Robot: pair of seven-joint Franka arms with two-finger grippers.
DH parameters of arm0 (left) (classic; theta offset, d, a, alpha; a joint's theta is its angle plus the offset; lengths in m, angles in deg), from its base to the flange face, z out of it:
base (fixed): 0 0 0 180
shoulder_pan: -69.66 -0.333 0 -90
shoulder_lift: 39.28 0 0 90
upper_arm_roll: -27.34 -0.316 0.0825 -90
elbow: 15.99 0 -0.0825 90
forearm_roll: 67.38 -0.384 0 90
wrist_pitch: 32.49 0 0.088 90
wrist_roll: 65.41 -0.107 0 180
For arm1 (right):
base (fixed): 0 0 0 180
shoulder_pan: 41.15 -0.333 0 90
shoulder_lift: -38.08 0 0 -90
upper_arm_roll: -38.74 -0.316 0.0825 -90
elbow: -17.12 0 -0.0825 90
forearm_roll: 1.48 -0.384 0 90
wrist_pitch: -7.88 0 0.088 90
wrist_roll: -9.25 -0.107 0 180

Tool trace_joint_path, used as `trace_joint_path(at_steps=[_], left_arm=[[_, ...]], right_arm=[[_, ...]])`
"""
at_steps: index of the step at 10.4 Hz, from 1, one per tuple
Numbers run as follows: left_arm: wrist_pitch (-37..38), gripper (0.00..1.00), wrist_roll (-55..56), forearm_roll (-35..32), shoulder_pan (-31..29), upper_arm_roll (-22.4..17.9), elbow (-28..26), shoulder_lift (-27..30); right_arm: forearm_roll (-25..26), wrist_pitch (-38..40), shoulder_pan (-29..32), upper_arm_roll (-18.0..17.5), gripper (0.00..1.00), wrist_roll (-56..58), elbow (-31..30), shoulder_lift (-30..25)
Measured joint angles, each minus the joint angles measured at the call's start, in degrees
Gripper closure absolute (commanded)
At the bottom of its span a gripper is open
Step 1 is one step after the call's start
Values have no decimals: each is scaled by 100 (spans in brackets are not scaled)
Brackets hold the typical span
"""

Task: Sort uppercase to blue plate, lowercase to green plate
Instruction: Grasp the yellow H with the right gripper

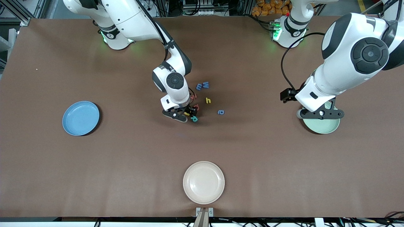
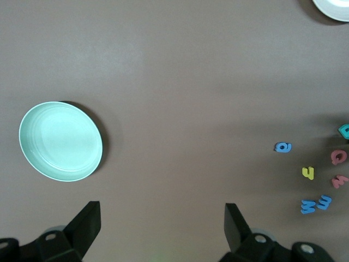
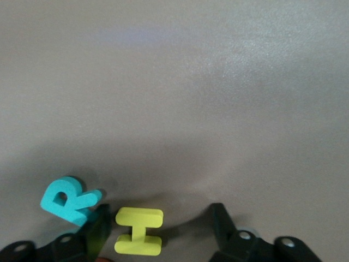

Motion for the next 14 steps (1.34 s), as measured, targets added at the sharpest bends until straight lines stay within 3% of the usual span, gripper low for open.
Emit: trace_joint_path(at_steps=[9,14], left_arm=[[-1,0,11,0,75,11,2,-82],[-305,0,828,0,636,27,-4,-340]], right_arm=[[10,5,1,-73,73,3,73,-4],[10,12,13,-79,76,94,80,-3]])
